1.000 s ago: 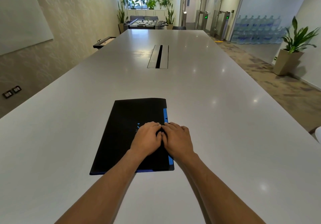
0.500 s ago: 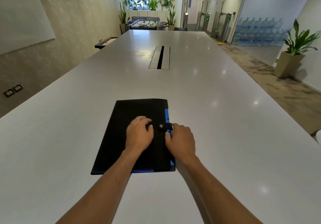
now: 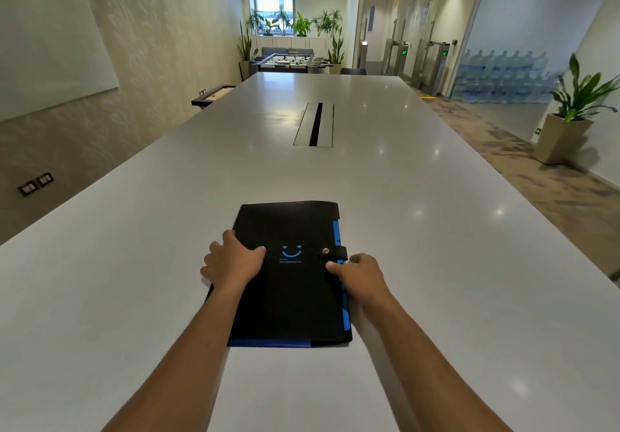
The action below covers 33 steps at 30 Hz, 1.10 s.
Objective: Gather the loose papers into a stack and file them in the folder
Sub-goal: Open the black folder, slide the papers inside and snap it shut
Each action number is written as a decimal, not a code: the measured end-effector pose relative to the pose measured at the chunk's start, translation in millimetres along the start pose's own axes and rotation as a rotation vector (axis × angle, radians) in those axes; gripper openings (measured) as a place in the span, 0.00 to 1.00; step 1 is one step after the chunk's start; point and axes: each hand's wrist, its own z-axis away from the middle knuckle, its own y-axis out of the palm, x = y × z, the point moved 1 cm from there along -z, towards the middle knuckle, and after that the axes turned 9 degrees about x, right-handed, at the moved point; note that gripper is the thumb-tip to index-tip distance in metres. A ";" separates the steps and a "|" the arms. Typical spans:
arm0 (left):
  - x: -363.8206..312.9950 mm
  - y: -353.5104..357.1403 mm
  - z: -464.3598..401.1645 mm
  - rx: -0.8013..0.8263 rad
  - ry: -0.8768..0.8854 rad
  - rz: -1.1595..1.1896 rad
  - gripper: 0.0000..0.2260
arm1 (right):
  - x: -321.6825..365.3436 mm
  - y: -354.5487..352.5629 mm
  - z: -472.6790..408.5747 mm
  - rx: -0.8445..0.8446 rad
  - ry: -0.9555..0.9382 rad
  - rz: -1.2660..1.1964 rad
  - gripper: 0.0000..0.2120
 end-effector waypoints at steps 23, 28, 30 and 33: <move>-22.3 -22.4 -46.7 0.424 0.354 0.635 0.31 | 37.5 -38.9 -57.3 0.108 -0.240 -0.357 0.25; -31.8 -27.6 -74.9 0.317 0.421 0.568 0.30 | 51.7 -29.0 -100.6 0.025 -0.220 -0.225 0.30; -36.3 -29.3 -93.2 0.308 0.421 0.556 0.30 | 56.2 -22.9 -121.6 0.000 -0.197 -0.177 0.34; -43.3 -31.8 -126.3 0.289 0.408 0.519 0.31 | 63.2 -13.5 -153.3 -0.040 -0.190 -0.115 0.34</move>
